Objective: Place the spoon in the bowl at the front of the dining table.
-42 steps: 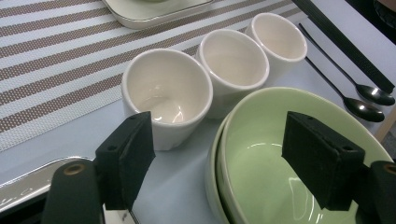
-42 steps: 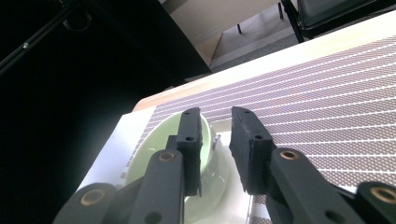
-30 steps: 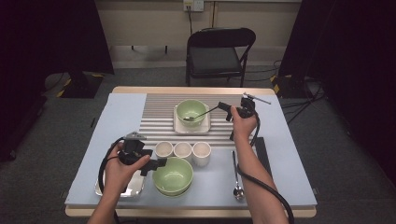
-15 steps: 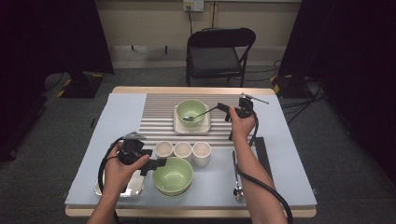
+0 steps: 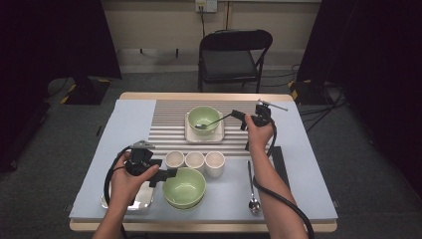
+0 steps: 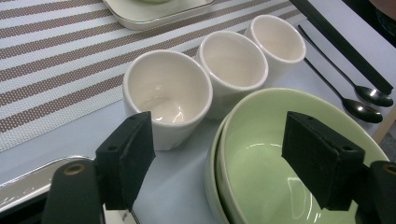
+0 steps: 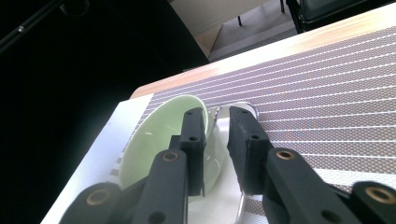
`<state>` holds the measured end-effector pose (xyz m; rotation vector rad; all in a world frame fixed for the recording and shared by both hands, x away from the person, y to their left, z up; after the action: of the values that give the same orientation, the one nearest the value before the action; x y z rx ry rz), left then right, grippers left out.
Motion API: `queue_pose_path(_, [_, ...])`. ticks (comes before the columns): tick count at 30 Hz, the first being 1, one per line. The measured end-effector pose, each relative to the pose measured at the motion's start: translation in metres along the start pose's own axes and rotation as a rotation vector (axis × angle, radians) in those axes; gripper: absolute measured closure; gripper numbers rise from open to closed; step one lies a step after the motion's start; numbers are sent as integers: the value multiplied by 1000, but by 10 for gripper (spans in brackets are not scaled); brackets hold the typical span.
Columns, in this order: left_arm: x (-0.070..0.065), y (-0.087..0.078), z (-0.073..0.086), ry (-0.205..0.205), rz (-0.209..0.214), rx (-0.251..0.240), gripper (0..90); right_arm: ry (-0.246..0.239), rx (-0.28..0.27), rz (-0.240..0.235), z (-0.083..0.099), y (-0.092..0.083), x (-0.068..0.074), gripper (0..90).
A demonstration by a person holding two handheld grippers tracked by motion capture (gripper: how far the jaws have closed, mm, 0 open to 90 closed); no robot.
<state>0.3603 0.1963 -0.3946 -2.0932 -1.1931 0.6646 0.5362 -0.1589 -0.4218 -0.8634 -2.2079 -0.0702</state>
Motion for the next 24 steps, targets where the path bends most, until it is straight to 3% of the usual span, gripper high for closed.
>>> queue_pose_path(12, [-2,-1,0,9,1,1,251,-21,28,13,1,-11,-1,609])
queue_pose_path(24, [-2,-1,0,13,-3,-1,252,-73,64,62,2,-19,-3,463])
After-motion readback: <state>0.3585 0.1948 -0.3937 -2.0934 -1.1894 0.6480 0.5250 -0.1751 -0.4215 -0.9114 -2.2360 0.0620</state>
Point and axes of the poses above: each handheld gripper's, and its own axes: y roughly forward along the jaws, z roughly out of its underside, x roughly to its left, the point moved 1 cm from there along y, roughly forward along the jaws, and after that the axes turned 14 degrees about -z, right-handed, at the moved point
